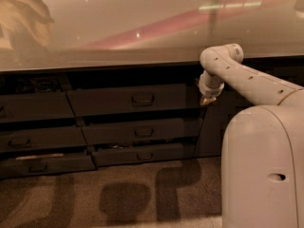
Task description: Open top drawer
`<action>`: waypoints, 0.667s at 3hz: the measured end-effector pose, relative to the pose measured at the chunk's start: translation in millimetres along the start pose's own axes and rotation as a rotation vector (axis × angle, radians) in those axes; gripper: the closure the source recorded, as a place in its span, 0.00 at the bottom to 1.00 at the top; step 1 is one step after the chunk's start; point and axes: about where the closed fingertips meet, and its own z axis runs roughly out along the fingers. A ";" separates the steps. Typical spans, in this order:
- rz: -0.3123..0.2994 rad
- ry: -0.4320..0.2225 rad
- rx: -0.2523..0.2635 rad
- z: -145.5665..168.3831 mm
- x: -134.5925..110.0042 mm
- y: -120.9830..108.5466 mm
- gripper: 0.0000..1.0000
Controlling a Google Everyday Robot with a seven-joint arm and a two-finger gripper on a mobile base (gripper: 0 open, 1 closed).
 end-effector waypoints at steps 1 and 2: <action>0.000 0.000 0.000 0.0 0.0 0.0 0.89; 0.000 0.000 0.000 0.1 0.0 0.0 1.00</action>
Offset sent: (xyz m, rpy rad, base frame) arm 0.0000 0.0000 0.0000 0.0000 0.0000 0.0000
